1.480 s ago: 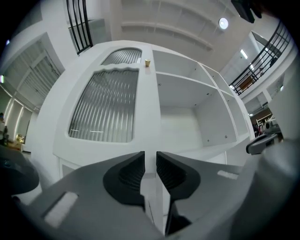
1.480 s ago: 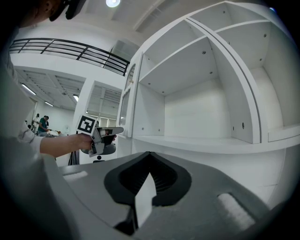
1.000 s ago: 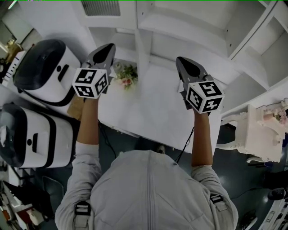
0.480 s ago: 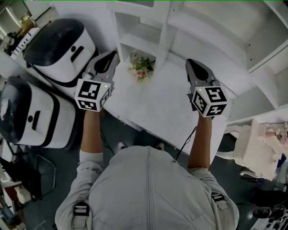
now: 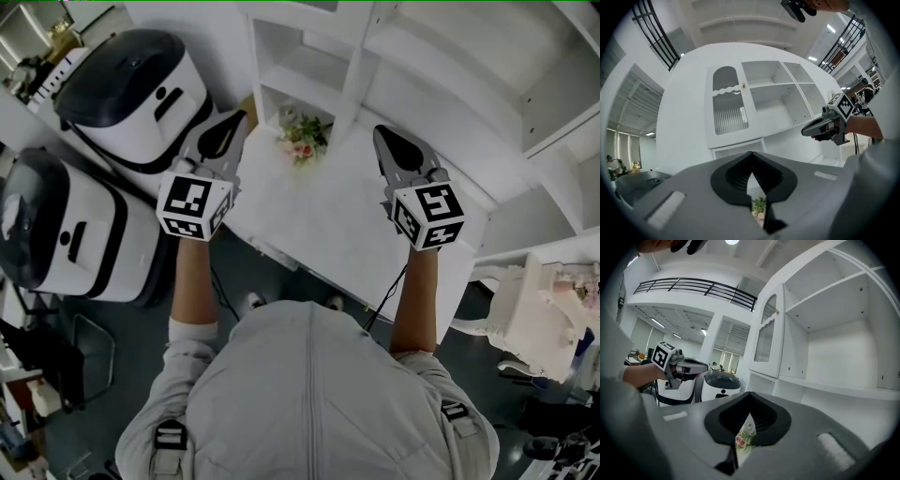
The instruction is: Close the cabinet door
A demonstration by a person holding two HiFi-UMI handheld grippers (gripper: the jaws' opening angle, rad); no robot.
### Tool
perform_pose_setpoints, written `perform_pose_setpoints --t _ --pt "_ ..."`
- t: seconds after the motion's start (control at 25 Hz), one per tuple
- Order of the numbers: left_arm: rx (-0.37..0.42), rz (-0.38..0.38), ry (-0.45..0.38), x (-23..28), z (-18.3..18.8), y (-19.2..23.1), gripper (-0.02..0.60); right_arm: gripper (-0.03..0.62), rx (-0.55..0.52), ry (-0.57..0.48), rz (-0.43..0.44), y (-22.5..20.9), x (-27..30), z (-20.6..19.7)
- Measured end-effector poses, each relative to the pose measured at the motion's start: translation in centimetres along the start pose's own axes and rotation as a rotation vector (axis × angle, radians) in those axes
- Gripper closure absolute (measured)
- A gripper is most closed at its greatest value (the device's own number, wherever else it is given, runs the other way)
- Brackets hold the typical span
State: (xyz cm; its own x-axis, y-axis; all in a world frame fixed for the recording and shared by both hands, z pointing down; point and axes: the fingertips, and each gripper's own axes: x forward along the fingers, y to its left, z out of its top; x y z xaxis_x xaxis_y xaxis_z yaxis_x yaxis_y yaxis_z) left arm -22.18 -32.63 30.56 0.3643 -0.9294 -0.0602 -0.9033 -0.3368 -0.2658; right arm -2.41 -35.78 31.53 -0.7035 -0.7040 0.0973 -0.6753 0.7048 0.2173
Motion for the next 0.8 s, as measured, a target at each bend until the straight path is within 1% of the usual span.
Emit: perform_pose_setpoints --t 0.36,0.8 --pt "-0.007 -0.026 0.008 0.4 -0.6 -0.9 0.565 0.595 0.028 0.005 0.004 0.1 0.0 -0.5" --pt "-0.012 -0.060 0.030 0.6 -1.4 -1.8 0.565 0.594 0.029 0.016 0.016 0.7 0.0 -1.0"
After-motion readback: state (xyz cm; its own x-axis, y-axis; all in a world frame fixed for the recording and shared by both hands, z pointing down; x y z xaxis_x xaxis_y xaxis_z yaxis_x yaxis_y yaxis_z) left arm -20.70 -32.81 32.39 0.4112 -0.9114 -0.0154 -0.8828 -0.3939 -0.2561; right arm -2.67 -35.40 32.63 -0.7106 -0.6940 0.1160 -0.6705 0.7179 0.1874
